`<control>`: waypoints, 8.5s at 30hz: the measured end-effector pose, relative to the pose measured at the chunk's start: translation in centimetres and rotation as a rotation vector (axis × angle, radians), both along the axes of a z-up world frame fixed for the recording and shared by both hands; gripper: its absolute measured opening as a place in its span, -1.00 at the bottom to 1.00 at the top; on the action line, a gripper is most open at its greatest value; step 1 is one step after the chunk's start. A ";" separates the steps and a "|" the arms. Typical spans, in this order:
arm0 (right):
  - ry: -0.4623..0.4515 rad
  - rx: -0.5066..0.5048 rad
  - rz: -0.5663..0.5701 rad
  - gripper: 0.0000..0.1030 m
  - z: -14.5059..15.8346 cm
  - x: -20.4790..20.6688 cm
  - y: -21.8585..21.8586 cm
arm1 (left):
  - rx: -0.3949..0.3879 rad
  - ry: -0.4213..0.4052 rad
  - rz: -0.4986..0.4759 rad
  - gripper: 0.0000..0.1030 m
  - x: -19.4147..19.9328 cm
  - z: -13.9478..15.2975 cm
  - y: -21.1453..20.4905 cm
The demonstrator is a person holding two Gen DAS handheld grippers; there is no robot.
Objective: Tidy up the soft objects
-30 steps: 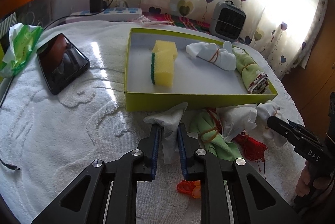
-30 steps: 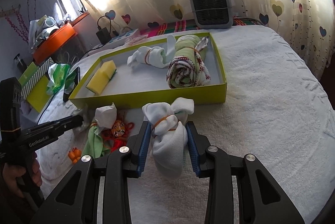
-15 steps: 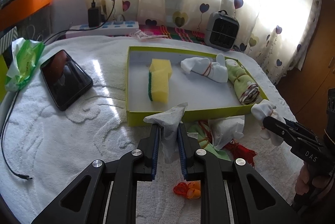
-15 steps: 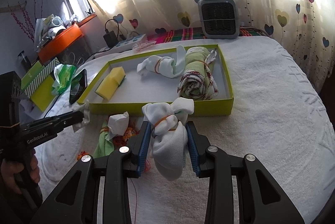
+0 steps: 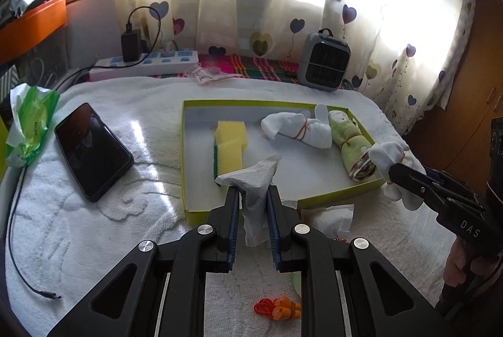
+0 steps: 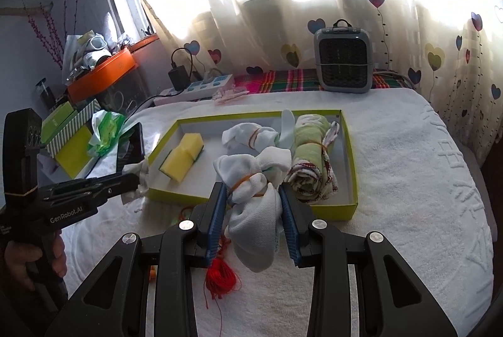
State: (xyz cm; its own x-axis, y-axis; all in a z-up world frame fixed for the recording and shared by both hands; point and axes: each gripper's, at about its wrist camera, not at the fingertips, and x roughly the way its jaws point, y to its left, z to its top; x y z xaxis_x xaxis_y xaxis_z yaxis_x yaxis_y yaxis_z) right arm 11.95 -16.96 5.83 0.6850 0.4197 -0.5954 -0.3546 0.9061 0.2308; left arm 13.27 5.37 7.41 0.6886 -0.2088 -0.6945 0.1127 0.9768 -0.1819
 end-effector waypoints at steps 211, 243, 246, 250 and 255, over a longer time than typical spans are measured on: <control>0.139 -0.160 0.162 -0.21 -6.2 -2.2 4.2 | 0.002 0.148 -0.067 -0.18 -6.5 -6.1 -1.9; 0.141 -0.126 0.121 -0.77 -5.8 -4.7 2.1 | -0.041 0.143 -0.057 -0.55 -7.1 -6.0 -1.2; 0.147 -0.096 0.122 -0.77 -5.7 -5.3 1.6 | -0.044 0.144 -0.056 -0.55 -7.1 -6.0 -1.2; 0.120 -0.061 0.098 -0.78 -4.7 -5.9 0.9 | -0.042 0.143 -0.057 -0.55 -7.1 -6.0 -1.1; 0.089 -0.057 0.058 -0.78 -4.0 -6.3 0.3 | -0.043 0.141 -0.055 -0.55 -7.2 -6.0 -1.2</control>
